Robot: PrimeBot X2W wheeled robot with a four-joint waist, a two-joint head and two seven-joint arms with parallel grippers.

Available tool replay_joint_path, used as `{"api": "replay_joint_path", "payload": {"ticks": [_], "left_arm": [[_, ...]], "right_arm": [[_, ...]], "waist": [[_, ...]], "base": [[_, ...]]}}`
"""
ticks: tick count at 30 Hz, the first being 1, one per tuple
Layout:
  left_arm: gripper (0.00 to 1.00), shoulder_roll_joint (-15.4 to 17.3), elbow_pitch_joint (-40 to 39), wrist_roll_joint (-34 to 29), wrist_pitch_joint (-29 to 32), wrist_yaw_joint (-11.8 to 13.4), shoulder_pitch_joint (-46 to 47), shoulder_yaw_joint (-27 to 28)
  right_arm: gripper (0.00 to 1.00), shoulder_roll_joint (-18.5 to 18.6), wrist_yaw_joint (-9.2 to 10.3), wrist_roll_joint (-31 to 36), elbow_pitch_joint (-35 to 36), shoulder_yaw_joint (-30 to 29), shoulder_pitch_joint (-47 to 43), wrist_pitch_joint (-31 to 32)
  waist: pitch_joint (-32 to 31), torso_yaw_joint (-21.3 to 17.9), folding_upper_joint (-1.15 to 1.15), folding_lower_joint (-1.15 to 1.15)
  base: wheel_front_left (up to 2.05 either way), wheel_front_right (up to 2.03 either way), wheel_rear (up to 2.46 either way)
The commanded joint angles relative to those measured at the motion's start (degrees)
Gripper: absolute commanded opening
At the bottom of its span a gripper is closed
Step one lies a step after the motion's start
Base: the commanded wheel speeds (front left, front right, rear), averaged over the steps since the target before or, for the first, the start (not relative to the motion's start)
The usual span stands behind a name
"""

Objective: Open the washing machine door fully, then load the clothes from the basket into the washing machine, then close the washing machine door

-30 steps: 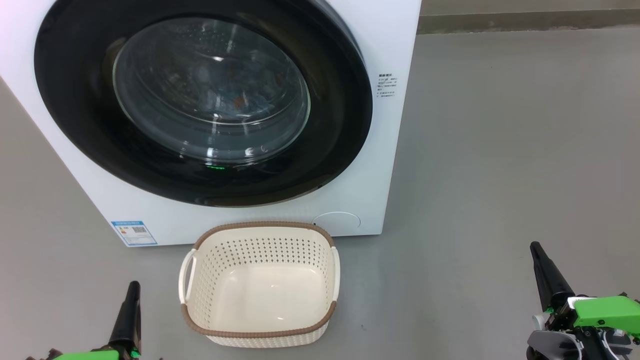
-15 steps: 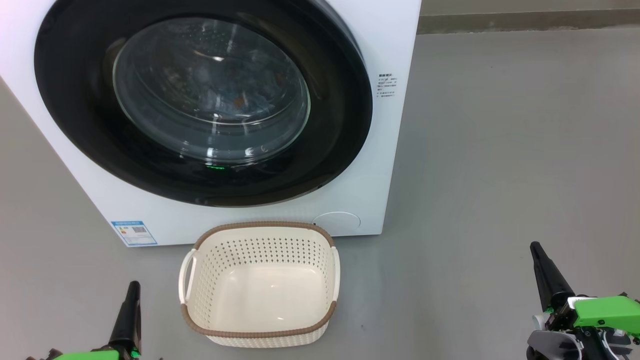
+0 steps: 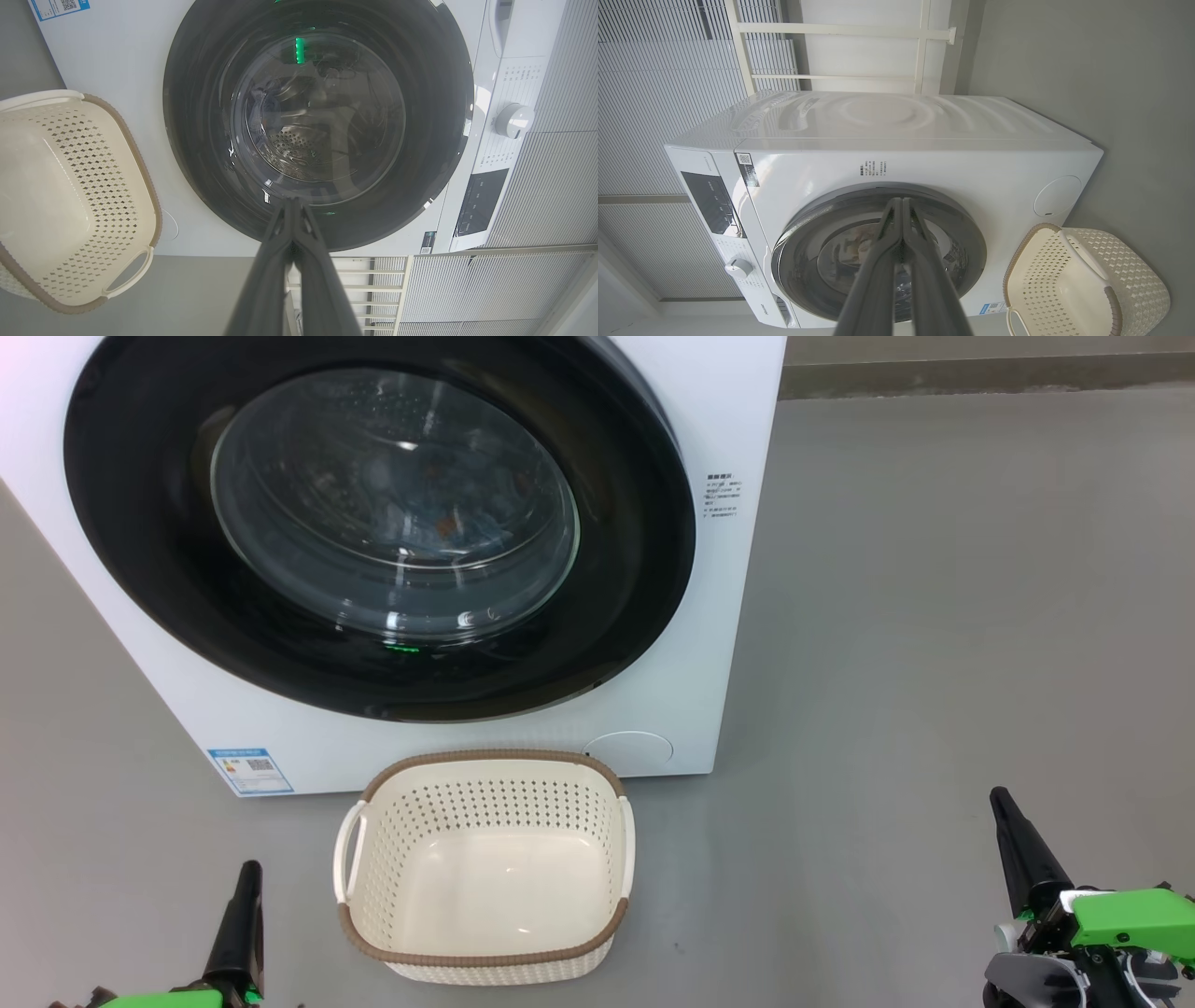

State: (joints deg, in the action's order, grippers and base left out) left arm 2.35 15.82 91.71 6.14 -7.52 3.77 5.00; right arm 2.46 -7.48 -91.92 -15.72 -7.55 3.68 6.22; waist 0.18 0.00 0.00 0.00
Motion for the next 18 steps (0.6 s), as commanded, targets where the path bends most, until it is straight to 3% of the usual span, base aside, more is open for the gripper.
{"api": "replay_joint_path", "payload": {"ticks": [1, 18], "left_arm": [[0.00, 0.5, -1.8, 0.5, 0.4, 0.0, 2.4, 1.5], [0.00, 0.5, -1.8, 0.5, 0.4, 0.0, 2.4, 1.5]], "right_arm": [[0.00, 0.5, -0.01, -0.2, 1.7, 1.0, 2.5, 0.3], [0.00, 0.5, -0.01, -0.2, 1.7, 1.0, 2.5, 0.3]], "waist": [[0.0, 0.0, 0.00, 0.00], [0.0, 0.0, 0.00, 0.00]], "base": [[0.00, 0.00, 0.00], [0.00, 0.00, 0.00]]}}
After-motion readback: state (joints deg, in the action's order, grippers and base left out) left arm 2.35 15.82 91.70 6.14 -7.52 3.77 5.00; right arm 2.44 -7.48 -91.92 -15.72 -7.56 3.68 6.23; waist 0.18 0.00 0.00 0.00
